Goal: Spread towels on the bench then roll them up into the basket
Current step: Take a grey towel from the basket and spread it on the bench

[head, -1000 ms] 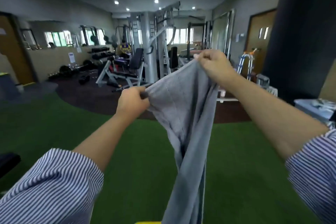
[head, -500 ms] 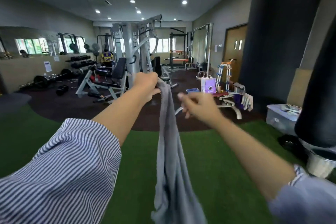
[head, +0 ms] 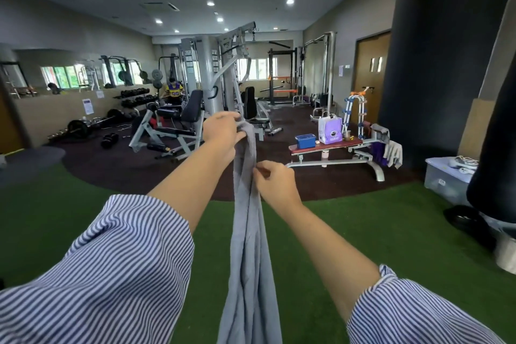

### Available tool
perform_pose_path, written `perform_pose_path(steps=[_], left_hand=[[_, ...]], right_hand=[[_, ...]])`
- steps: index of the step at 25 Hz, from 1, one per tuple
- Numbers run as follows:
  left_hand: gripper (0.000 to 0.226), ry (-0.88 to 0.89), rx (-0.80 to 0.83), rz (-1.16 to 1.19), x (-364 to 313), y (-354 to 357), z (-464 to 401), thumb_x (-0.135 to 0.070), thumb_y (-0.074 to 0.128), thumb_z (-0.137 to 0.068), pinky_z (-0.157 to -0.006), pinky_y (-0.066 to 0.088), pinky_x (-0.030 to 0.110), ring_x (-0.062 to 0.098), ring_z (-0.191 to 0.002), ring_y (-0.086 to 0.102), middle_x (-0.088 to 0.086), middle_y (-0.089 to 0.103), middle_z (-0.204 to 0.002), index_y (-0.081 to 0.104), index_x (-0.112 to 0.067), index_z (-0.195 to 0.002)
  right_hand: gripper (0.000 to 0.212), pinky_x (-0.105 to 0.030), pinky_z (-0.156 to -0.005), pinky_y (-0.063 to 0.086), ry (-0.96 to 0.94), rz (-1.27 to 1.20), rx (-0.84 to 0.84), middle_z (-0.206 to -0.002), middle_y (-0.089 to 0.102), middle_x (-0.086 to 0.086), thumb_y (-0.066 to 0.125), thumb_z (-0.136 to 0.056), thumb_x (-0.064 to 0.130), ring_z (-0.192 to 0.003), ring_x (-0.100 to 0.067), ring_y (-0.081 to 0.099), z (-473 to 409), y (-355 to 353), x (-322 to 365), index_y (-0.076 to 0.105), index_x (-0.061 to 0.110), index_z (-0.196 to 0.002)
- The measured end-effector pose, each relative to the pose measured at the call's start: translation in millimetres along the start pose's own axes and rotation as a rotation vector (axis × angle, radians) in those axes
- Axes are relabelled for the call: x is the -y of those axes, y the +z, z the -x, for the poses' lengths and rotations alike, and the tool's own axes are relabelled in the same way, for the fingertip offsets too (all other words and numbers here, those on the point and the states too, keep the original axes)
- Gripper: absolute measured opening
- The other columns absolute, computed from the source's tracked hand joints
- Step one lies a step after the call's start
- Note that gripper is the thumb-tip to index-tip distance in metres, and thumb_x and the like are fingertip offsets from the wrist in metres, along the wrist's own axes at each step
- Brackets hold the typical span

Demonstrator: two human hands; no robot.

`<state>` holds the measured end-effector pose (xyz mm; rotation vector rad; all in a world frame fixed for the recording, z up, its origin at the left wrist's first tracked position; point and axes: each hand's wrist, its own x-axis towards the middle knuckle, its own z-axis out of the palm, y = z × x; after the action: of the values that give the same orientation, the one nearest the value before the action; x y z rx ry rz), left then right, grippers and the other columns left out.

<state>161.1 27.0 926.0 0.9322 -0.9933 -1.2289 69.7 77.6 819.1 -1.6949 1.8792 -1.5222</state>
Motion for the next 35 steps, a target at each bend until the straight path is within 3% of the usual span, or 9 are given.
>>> perform_pose_path(steps=[4,9,14,17,20,25,28,32,35], left_hand=[[0.024,-0.038,0.039,0.110,-4.6,-3.4,7.4,0.009,0.033,-0.095,-0.069,0.054,0.025,0.016,-0.082,0.059,0.008,0.055,-0.087,0.055,0.007,-0.105],[0.019,0.035,0.017,0.032,1.4,2.7,14.0,-0.006,0.054,-0.088,-0.067,0.058,0.027,0.016,-0.070,0.062,0.006,0.056,-0.069,0.052,-0.006,-0.069],[0.031,0.264,0.116,-0.911,-6.5,-17.9,10.9,-0.022,0.063,-0.075,-0.050,0.033,0.023,0.015,-0.059,0.039,0.003,0.040,-0.063,0.038,-0.016,-0.059],[0.026,0.313,0.352,-1.348,-8.6,-13.0,19.6,-0.031,0.069,-0.077,-0.078,0.045,0.030,0.025,-0.105,0.046,0.010,0.047,-0.113,0.057,-0.020,-0.098],[0.060,0.414,0.619,-1.119,2.7,-6.8,20.5,-0.036,0.078,-0.074,-0.102,0.036,0.037,0.020,-0.130,0.038,-0.002,0.043,-0.139,0.051,-0.033,-0.127],[0.029,0.458,0.764,-0.671,22.9,4.6,19.7,-0.012,0.078,-0.077,-0.081,0.048,0.026,0.014,-0.094,0.061,0.003,0.066,-0.099,0.056,-0.014,-0.094],[0.048,0.475,0.855,-0.787,17.8,7.6,21.2,-0.013,0.080,-0.075,-0.096,0.044,0.026,0.014,-0.114,0.057,0.003,0.062,-0.120,0.057,-0.017,-0.118],[0.015,0.539,0.794,-0.755,19.2,9.5,23.5,-0.007,0.076,-0.078,-0.076,0.046,0.018,0.000,-0.072,0.061,0.001,0.067,-0.081,0.063,-0.011,-0.085],[0.027,0.526,0.834,-0.783,20.8,10.7,22.9,-0.011,0.078,-0.076,-0.080,0.046,0.024,-0.005,-0.077,0.060,-0.002,0.068,-0.096,0.062,-0.019,-0.097]], right_hand=[[0.019,-0.038,-0.068,0.053,-0.108,-0.012,-0.102,-0.081,0.064,0.000,0.061,-0.082,0.036,-0.073,-0.018,0.061,-3.8,2.8,5.7,0.062,0.017,-0.084],[0.012,-0.022,-0.056,0.040,0.071,-0.056,-0.062,-0.085,0.063,-0.007,0.051,-0.090,0.015,-0.071,-0.019,0.055,-1.0,3.1,4.0,0.060,0.008,-0.095],[0.007,-0.016,-0.048,0.031,-0.028,-0.109,-0.137,-0.068,0.045,0.005,0.037,-0.098,0.014,-0.060,-0.010,0.043,-7.9,-38.0,-3.2,0.041,0.012,-0.092],[0.008,-0.019,-0.056,0.033,-0.192,-0.102,-0.165,-0.072,0.045,0.010,0.043,-0.095,0.009,-0.066,-0.002,0.043,-19.3,-62.3,3.5,0.045,0.015,-0.091],[0.016,-0.008,-0.069,0.035,-0.294,-0.082,-0.127,-0.084,0.053,0.006,0.052,-0.088,0.002,-0.079,0.005,0.047,-28.2,-83.8,12.5,0.052,0.017,-0.086],[0.017,-0.019,-0.068,0.045,-0.264,-0.123,-0.015,-0.078,0.058,0.006,0.065,-0.082,0.005,-0.072,-0.008,0.054,-26.8,-99.2,10.7,0.058,0.020,-0.083],[0.022,-0.027,-0.075,0.054,-0.253,-0.231,0.059,-0.088,0.062,-0.007,0.068,-0.080,0.003,-0.082,-0.016,0.062,-22.7,-100.9,7.1,0.057,0.021,-0.086],[0.027,-0.024,-0.076,0.052,-0.241,-0.230,-0.012,-0.082,0.055,-0.003,0.074,-0.076,0.005,-0.077,-0.011,0.057,-21.3,-108.4,3.0,0.056,0.022,-0.087],[0.028,-0.022,-0.076,0.052,-0.221,-0.253,0.028,-0.084,0.060,-0.002,0.075,-0.075,0.004,-0.078,-0.009,0.061,-18.1,-110.0,2.1,0.056,0.020,-0.090]])
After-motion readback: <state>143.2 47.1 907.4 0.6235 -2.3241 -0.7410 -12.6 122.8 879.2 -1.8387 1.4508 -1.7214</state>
